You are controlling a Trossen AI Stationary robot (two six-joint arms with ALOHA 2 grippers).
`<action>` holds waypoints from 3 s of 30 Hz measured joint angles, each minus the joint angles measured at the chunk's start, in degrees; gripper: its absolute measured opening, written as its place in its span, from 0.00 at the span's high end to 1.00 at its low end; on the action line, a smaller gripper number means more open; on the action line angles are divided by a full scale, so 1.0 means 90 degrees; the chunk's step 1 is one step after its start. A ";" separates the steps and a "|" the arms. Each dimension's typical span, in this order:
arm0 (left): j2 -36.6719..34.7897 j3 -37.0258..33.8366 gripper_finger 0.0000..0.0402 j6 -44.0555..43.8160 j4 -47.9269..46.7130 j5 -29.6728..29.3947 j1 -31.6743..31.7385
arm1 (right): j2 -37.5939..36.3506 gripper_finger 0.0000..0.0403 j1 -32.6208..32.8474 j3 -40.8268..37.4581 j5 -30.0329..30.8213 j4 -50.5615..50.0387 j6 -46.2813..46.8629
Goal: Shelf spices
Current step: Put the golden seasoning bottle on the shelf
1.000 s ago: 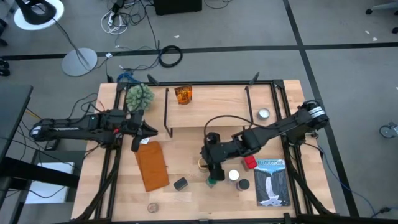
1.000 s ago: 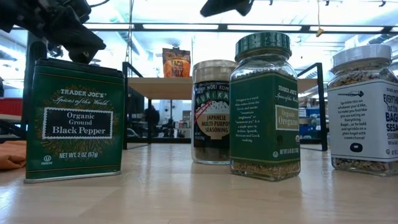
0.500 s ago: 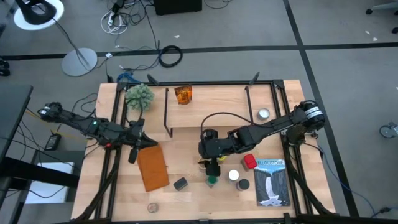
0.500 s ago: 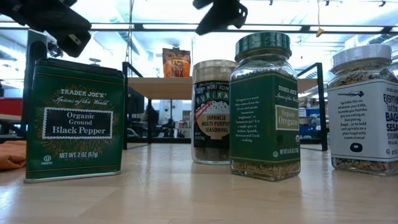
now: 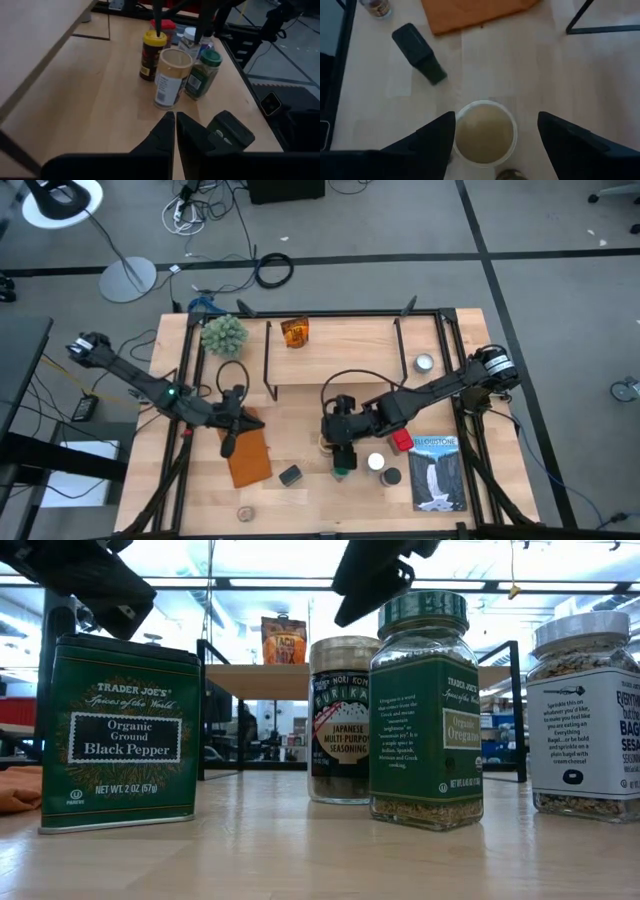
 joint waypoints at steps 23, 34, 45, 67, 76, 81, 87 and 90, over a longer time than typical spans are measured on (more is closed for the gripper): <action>0.0275 0.0009 0.95 -0.0170 0.0150 -0.0166 -0.0209 | 0.0559 0.25 0.0028 0.0007 -0.0050 0.0216 -0.0078; 0.0275 0.0009 0.95 -0.0170 0.0123 -0.0168 -0.0209 | 0.0374 0.11 0.0030 -0.0014 -0.0078 0.0232 -0.0195; 0.0275 0.0004 0.95 -0.0175 0.0122 -0.0167 -0.0209 | 0.0374 0.10 -0.0017 -0.0013 -0.0057 0.0108 -0.0224; 0.0272 -0.0001 0.95 -0.0201 0.0122 -0.0166 -0.0209 | 0.0491 0.17 -0.0221 -0.0514 -0.0435 0.0212 0.0602; 0.0273 -0.0001 0.95 -0.0199 0.0118 -0.0166 -0.0209 | 0.0491 0.26 -0.0241 -0.0513 -0.0435 0.0507 0.0373; 0.0273 -0.0001 0.95 -0.0199 0.0119 -0.0166 -0.0209 | 0.0491 0.27 -0.0243 -0.0513 -0.0430 0.0507 0.0379; 0.0273 -0.0001 0.95 -0.0199 0.0118 -0.0166 -0.0209 | 0.0491 0.27 -0.0243 -0.0512 -0.0427 0.0507 0.0437; 0.0273 -0.0001 0.95 -0.0199 0.0118 -0.0166 -0.0209 | 0.0491 0.27 -0.0243 -0.0513 -0.0427 0.0507 0.0439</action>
